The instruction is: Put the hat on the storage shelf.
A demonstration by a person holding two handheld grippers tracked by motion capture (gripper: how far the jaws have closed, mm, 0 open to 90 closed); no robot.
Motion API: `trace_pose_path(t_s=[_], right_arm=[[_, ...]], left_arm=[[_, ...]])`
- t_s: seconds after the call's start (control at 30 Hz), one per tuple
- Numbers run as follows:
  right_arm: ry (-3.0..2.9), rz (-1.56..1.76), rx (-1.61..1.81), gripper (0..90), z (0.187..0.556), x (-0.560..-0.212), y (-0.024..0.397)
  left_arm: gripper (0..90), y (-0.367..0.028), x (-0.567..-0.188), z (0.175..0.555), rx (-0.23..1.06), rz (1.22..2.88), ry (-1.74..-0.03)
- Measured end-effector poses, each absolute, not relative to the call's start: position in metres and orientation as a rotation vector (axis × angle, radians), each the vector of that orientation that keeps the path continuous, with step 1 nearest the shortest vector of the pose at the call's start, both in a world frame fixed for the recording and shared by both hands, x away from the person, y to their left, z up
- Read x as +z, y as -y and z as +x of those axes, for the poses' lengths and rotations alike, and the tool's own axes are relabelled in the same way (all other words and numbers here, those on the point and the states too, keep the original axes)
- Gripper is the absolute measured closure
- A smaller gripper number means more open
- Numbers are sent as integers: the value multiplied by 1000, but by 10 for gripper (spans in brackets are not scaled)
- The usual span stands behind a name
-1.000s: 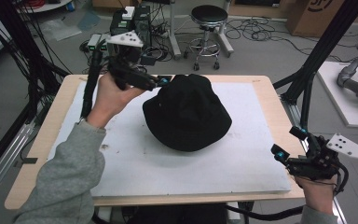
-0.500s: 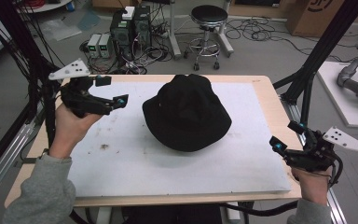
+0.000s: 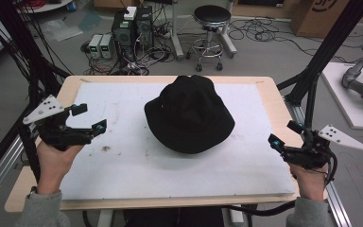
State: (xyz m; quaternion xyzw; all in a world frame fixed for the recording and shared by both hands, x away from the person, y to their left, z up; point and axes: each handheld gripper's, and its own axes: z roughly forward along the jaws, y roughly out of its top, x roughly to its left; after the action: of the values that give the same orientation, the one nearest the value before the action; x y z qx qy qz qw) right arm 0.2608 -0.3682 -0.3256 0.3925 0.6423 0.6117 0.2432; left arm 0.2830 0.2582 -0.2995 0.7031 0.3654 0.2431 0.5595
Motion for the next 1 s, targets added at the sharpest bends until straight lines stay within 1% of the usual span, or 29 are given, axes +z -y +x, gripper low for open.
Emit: trace_pose_path(t_s=[0.13, 0.53, 0.73, 1.0], right_arm=[[-1750, 1083, 1645, 11, 261, -325, 364], [-1723, 1059, 1517, 11, 258, -311, 346], [-1688, 1156, 1486, 11, 262, -314, 344], [-1696, 1163, 1472, 11, 264, -314, 342]], left_arm=[[82, -268, -311, 276, 597, 1639, -897], [82, -287, -321, 258, 651, 1613, -966], [82, -285, -322, 255, 668, 1628, -959], [82, -282, -328, 260, 665, 1643, -978]])
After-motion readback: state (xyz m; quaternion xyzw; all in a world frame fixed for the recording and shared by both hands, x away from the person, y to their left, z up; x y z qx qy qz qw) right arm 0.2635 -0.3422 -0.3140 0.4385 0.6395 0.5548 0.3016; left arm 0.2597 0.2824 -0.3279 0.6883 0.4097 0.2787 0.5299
